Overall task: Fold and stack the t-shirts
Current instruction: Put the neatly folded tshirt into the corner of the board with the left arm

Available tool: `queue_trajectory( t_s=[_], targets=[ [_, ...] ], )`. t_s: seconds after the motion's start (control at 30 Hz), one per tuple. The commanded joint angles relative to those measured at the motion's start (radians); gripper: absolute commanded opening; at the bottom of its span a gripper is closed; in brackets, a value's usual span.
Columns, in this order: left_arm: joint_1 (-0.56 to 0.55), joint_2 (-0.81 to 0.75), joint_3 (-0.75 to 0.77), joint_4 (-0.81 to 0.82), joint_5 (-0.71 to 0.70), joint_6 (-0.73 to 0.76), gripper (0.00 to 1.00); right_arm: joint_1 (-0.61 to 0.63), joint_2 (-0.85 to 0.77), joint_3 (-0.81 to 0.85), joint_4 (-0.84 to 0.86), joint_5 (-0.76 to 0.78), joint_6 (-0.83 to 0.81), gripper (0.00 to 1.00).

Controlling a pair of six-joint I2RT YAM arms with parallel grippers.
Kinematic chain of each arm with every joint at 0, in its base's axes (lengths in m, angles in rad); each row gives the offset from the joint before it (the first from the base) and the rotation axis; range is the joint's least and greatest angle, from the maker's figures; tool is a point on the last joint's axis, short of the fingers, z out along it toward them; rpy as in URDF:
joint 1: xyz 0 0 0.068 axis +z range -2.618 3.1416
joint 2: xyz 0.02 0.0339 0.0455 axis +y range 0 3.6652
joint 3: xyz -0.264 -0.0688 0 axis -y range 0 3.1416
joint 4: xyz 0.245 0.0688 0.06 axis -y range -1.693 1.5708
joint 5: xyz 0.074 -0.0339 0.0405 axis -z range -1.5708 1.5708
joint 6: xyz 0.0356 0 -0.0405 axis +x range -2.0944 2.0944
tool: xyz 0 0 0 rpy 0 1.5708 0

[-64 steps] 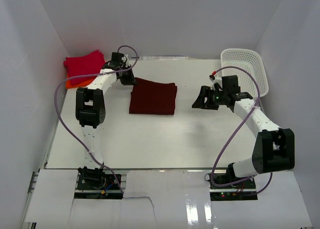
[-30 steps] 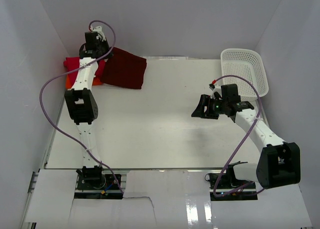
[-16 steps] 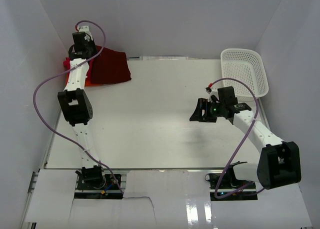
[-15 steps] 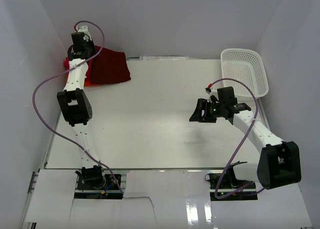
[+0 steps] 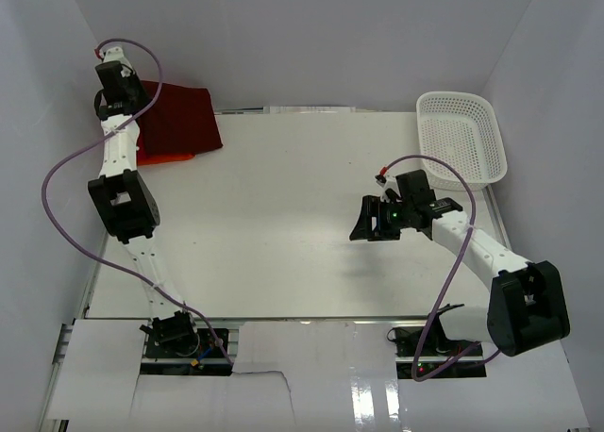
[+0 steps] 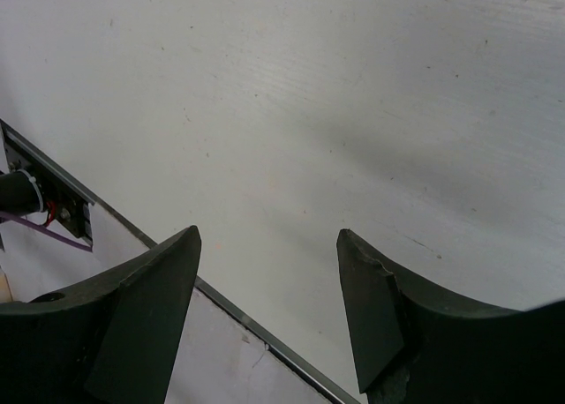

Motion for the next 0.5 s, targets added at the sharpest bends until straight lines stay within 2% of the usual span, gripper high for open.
queue_trajectory(
  t_s=[0.0, 0.27, 0.47],
  targets=[
    [0.019, -0.079, 0.084, 0.084, 0.0, -0.01, 0.0, 0.015, 0.001, -0.005, -0.002, 0.021, 0.017, 0.7],
    [0.045, -0.011, 0.079, 0.156, -0.003, -0.01, 0.0, 0.026, 0.007, -0.028, 0.007, 0.027, 0.035, 0.7],
    [0.062, 0.006, -0.098, 0.306, -0.029, 0.001, 0.0, 0.04, 0.015, -0.03, -0.009, 0.035, 0.044, 0.7]
  ],
)
